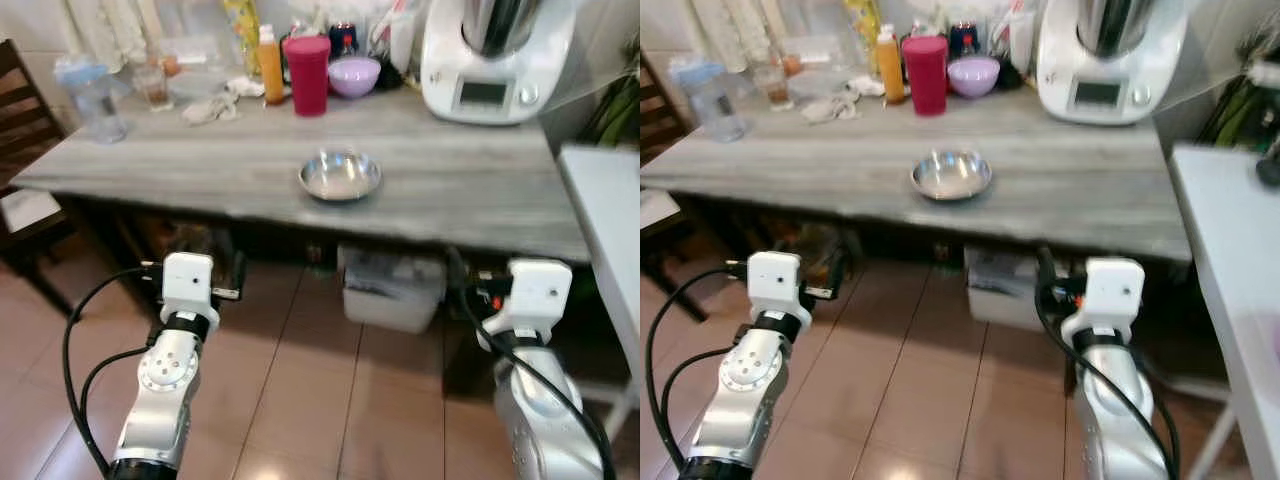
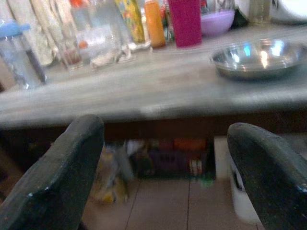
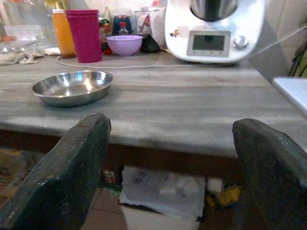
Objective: Setting the table
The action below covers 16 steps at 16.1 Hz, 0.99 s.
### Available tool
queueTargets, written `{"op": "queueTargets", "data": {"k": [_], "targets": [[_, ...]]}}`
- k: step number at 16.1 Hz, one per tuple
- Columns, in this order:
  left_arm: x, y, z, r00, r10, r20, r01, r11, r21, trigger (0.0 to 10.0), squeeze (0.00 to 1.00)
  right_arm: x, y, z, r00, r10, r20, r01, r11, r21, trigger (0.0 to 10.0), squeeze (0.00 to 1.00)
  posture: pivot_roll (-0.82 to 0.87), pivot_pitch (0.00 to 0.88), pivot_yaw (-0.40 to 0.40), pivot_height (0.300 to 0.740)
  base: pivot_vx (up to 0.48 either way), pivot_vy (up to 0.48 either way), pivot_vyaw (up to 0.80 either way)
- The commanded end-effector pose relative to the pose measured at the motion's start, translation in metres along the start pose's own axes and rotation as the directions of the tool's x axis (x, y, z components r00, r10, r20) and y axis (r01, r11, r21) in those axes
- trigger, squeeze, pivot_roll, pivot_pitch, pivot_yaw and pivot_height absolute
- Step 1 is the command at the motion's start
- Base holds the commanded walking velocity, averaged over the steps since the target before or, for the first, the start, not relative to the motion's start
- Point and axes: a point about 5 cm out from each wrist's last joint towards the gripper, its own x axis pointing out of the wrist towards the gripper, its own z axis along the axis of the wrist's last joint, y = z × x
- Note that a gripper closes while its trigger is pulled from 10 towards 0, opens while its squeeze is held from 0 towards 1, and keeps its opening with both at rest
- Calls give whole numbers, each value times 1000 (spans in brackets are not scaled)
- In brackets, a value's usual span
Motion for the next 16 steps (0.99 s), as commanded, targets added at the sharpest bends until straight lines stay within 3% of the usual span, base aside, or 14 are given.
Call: {"op": "queueTargets", "data": {"k": [1,8,11,16], "targets": [[1,0,1,1000,-3,3,3,1000,10,10000,0,-1,-3,-1,1000,-11,-3,11,1000,2,10000,0,-307,43,69,740,-307,0,0],[1,-3,0,1000,-11,7,11,1000,8,10000,0,0,-4,-2,1000,-16,-7,16,1000,-6,10000,0,-310,47,61,740,-299,0,0],[2,-6,1,998,-56,17,57,997,-43,10000,0,0,-4,-1,1000,-14,-6,14,1000,-9,10000,0,-312,51,64,740,0,0,0],[5,-11,6,996,-81,34,82,996,-42,10000,0,0,-3,-2,1000,-14,-10,14,1000,-16,10000,0,-313,53,65,740,0,0,0]]}}
